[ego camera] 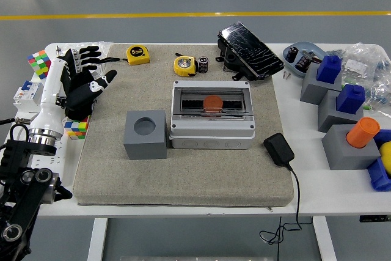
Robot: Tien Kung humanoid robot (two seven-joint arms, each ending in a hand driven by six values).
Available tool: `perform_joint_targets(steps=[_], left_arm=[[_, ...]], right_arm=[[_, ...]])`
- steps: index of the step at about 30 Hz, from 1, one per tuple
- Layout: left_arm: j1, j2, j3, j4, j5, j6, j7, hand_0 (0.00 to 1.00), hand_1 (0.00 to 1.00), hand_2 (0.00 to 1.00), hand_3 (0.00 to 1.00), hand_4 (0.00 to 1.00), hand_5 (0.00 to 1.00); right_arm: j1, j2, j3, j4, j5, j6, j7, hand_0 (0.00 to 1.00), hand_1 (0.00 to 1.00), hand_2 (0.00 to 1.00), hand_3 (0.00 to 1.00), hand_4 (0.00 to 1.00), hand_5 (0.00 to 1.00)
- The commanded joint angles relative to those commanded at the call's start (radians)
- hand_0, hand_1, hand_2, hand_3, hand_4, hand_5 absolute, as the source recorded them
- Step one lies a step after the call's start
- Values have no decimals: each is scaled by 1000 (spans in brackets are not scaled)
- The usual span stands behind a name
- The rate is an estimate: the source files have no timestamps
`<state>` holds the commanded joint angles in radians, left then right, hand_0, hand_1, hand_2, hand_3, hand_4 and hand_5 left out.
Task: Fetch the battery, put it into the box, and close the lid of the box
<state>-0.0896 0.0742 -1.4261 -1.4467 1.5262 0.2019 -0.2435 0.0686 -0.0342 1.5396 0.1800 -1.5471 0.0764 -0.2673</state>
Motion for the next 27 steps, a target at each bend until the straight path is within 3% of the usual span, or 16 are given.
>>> perform_joint_targets(steps=[27], left_arm=[[-8, 1, -16, -11, 2, -1, 2, 559, 643, 633, 646, 918, 248]], right_arm=[[25, 0, -27, 0, 14, 2, -3, 639, 665, 674, 608, 994, 592]])
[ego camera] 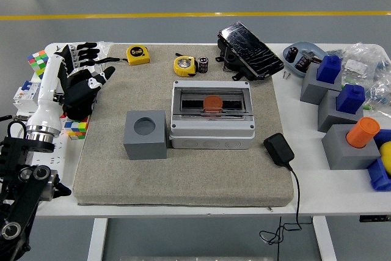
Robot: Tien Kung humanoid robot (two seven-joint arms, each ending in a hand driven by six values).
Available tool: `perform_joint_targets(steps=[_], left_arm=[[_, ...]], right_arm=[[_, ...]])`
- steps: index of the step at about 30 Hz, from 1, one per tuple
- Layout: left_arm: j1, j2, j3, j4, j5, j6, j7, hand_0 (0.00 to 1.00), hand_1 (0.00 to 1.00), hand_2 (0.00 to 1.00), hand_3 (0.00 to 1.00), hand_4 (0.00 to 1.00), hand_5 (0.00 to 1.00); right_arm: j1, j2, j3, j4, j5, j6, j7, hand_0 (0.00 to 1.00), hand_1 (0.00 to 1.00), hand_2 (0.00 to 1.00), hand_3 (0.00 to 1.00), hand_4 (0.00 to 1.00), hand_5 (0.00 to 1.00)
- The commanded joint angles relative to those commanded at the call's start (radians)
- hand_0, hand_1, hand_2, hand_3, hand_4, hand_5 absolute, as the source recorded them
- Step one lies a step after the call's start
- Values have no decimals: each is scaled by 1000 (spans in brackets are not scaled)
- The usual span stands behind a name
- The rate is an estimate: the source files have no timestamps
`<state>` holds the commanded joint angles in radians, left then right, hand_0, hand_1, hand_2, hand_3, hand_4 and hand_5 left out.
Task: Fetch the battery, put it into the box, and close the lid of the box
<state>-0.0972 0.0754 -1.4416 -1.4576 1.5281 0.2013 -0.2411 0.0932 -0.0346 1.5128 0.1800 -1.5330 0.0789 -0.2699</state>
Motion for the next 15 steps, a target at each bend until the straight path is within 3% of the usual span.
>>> perform_joint_targets(steps=[15], left_arm=[[-15, 6, -7, -6, 2, 1, -1, 558, 642, 620, 644, 916, 248]], right_arm=[[18, -6, -12, 0, -2, 2, -1, 640, 665, 674, 606, 998, 585]])
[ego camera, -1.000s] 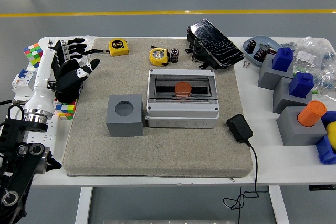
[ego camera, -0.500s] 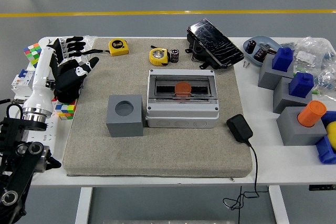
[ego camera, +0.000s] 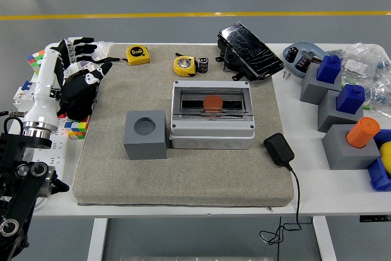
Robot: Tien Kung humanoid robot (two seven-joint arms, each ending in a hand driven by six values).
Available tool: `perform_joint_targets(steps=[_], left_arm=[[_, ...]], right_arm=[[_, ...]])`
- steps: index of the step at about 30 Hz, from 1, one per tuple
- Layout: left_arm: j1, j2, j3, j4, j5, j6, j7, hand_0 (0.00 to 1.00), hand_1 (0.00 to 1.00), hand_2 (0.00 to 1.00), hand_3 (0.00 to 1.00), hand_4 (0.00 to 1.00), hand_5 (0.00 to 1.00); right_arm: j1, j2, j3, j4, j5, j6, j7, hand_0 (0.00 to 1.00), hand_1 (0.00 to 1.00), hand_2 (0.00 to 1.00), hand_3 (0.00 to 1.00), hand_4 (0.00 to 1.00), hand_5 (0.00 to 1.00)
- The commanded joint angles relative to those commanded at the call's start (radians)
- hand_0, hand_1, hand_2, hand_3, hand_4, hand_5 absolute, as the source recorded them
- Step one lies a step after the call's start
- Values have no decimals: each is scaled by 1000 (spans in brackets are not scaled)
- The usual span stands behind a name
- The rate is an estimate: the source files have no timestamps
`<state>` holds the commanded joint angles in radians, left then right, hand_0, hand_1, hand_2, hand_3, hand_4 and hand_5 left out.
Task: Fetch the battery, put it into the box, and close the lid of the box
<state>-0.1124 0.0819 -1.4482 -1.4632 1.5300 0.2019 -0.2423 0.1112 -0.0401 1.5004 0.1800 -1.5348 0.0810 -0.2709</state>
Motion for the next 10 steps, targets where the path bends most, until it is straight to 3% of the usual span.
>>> perform_joint_targets(steps=[10], left_arm=[[-5, 4, -4, -3, -1, 0, -2, 558, 641, 619, 643, 915, 246]], right_arm=[[1, -2, -1, 0, -13, 3, -3, 640, 665, 674, 607, 993, 593]])
